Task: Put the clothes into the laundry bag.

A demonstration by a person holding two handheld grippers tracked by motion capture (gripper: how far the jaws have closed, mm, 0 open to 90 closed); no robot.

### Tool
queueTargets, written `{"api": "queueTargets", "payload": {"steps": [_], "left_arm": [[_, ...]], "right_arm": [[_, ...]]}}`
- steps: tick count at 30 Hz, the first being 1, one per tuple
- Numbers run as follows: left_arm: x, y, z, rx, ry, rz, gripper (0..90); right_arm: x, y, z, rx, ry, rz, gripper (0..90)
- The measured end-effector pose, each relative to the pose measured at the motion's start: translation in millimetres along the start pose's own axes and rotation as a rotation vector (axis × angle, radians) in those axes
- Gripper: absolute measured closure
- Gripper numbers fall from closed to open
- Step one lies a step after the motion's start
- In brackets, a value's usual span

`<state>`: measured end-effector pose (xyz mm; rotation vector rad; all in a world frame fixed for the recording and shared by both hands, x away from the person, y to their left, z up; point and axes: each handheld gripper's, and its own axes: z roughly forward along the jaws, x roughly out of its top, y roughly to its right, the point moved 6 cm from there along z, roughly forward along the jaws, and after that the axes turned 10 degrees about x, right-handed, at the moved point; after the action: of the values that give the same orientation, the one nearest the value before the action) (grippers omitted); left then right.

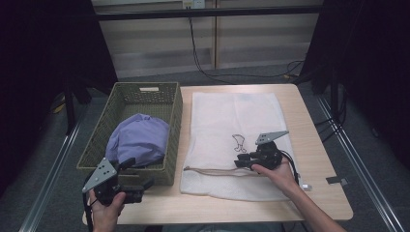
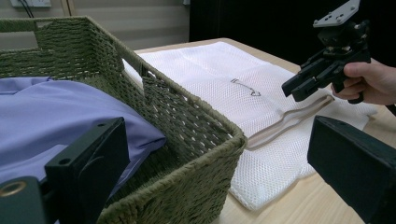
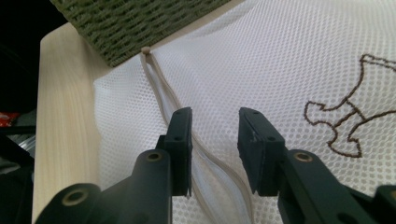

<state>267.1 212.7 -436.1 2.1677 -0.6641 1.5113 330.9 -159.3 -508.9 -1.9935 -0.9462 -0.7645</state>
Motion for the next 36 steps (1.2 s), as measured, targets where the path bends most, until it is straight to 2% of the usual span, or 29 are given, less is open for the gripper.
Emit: {"api": "queueTargets", "payload": {"steps": [4,9,14,21,24,25,26,27,30,34,36], "left_arm": [[-0.5,0.2,1.2,-0.003,-0.004,0.002,5.4],[-1.4,0.2,1.5,-0.003,-0.007,-0.002,5.4],[-1.0,0.8,0.9,-0.003,-0.006,0.001,5.4],[-1.3,-0.7,0.0,-0.001,-0.007,-0.002,5.4],[-1.3,-0.8,-0.1,-0.001,-0.009,0.000,5.4],[-1.3,-0.8,-0.1,-0.001,-0.009,0.000,5.4],[-1.5,-0.8,0.0,-0.001,-0.009,-0.001,5.4],[-1.7,-0.7,0.1,-0.001,-0.010,-0.003,5.4],[-1.9,-1.0,0.1,-0.002,-0.010,-0.002,5.4],[-1.7,-1.5,0.3,-0.007,-0.009,-0.002,5.4],[-1.7,-2.4,0.5,0.007,-0.012,0.000,5.4]], "right_arm": [[-6.6,3.2,6.5,0.009,-0.047,0.005,67.0],[-11.9,4.7,14.0,0.011,-0.080,0.003,66.3],[-14.5,5.0,17.4,0.000,-0.095,0.001,65.2],[-25.6,10.1,21.8,-0.041,-0.131,-0.021,62.5],[-26.6,8.4,21.9,-0.082,-0.139,-0.059,67.9],[-26.6,8.4,21.9,-0.082,-0.139,-0.059,67.9],[-26.9,7.5,22.1,-0.106,-0.155,-0.085,74.9],[-26.9,7.5,22.1,-0.106,-0.155,-0.085,74.9],[-27.7,9.8,20.9,-0.122,-0.148,-0.084,85.7],[-27.7,11.3,20.5,-0.124,-0.145,-0.073,87.2],[-27.4,11.4,20.4,-0.124,-0.145,-0.066,87.7]]}}
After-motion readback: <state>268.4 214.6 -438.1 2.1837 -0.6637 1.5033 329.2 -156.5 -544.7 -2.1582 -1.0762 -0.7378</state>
